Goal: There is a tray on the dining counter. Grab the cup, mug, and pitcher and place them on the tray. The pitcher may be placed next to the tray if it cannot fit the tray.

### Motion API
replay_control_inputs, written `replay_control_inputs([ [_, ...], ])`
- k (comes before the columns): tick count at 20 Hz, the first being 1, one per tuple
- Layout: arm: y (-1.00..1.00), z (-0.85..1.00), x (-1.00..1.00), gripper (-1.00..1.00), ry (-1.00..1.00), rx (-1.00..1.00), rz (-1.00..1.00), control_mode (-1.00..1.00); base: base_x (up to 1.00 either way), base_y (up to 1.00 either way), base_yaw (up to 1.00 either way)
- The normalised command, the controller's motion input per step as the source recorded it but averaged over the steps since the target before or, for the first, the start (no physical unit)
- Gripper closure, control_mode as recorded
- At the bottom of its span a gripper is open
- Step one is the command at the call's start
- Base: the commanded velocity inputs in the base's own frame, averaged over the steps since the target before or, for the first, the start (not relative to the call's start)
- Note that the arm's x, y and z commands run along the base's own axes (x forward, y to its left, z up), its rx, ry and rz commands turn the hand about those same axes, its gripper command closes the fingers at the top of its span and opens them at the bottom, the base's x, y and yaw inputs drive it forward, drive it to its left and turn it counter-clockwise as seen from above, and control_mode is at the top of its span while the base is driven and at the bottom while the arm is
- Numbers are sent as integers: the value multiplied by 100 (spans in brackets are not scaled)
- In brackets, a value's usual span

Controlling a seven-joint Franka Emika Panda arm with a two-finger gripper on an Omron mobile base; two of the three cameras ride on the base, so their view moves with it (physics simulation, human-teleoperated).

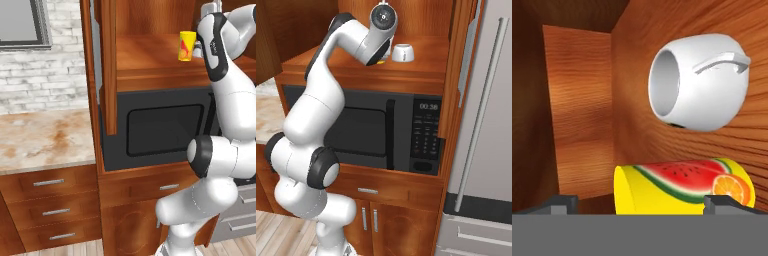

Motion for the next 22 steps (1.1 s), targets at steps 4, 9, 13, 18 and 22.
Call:
replay_control_inputs([
  [4, 0, -1, 0, -100, 3, 0, 2, -100, 0, 0, 0],
  [9, 2, -15, 0, -100, 0, 0, 0, -100, 0, 0, 0],
  [13, 9, -26, 0, -100, 0, 0, 0, -100, 0, 0, 0],
  [18, 4, -1, 15, -100, 0, 0, 0, -100, 0, 0, 0],
  [22, 0, 2, 28, -100, 2, 0, 0, -100, 0, 0, 0],
])
